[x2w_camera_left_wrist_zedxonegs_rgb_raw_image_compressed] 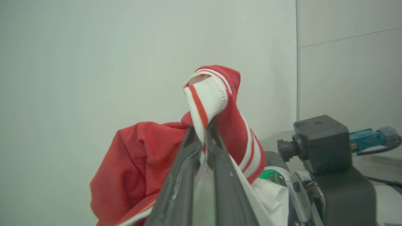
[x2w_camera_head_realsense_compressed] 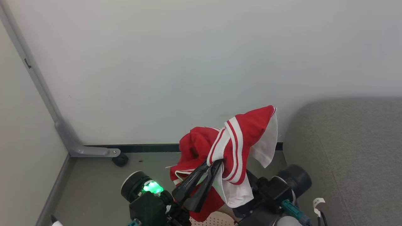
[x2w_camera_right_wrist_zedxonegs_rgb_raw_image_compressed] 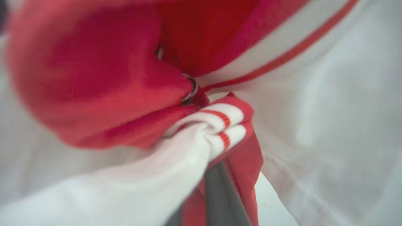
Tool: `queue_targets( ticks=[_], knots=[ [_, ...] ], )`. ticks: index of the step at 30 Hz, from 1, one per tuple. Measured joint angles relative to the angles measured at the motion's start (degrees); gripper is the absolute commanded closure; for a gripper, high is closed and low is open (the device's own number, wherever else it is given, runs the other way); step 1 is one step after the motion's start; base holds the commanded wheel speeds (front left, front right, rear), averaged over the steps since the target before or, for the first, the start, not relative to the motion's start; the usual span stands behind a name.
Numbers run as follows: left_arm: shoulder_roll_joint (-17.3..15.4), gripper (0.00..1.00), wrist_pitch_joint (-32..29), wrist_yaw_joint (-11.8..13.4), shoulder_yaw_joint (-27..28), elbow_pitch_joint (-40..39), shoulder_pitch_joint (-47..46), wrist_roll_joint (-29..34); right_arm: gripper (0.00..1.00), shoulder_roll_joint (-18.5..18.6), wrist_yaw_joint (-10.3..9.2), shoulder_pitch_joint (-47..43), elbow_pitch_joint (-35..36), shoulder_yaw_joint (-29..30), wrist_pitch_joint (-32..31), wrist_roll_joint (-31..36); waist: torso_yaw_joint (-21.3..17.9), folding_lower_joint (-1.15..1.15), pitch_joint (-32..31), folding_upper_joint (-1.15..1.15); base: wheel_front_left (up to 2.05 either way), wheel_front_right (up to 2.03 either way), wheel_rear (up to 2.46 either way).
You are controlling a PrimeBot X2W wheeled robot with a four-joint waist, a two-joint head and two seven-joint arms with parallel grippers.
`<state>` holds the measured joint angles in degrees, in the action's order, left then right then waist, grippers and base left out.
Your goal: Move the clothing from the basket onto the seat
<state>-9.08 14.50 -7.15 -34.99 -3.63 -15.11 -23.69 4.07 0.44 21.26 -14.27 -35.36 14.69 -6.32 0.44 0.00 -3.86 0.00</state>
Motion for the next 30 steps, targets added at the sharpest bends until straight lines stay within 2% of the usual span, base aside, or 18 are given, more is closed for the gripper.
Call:
queue_targets(
  ticks=[3, 6, 7, 8, 18, 30],
  knots=[
    [0.0, 1.00, 0.0, 0.0, 0.1, 0.2, 0.0, 0.0, 1.00, 0.0, -0.01, -0.6, 0.0, 0.9, 0.0, -1.6, 0.0, 0.00, 0.0, 0.00, 0.00, 0.00, 0.00],
    [0.1, 0.44, 0.0, 0.1, 0.6, 0.5, 0.0, 0.0, 1.00, -0.1, -0.41, -1.0, 0.2, 1.8, 0.0, -2.8, -0.1, 0.00, 0.1, 0.00, 0.00, 0.00, 0.00],
    [0.1, 0.18, 0.0, 0.1, 0.9, 0.6, 0.0, 0.0, 1.00, -0.1, -0.53, -1.0, 0.3, 2.1, 0.0, -3.2, -0.2, 0.00, 0.1, 0.00, 0.00, 0.00, 0.00],
    [0.1, 0.00, 0.0, 0.1, 1.1, 0.6, 0.0, -0.1, 1.00, -0.1, -0.57, -1.0, 0.6, 2.4, 0.0, -3.7, -0.2, 0.00, 0.1, 0.00, 0.00, 0.00, 0.00],
    [0.1, 0.00, 0.0, 0.1, 1.1, 0.9, 0.0, -0.4, 1.00, -0.2, -3.01, -1.0, 3.8, 4.8, 0.0, -4.9, -0.3, 0.00, 0.1, 0.00, 0.00, 0.00, 0.00],
    [0.2, 0.00, 0.0, 0.7, 2.0, 1.6, 0.2, -0.3, 1.00, -0.3, -4.46, -2.5, 8.5, 9.8, 0.0, -4.8, 0.1, 0.00, 0.0, 0.00, 0.00, 0.00, 0.00]
  ],
)
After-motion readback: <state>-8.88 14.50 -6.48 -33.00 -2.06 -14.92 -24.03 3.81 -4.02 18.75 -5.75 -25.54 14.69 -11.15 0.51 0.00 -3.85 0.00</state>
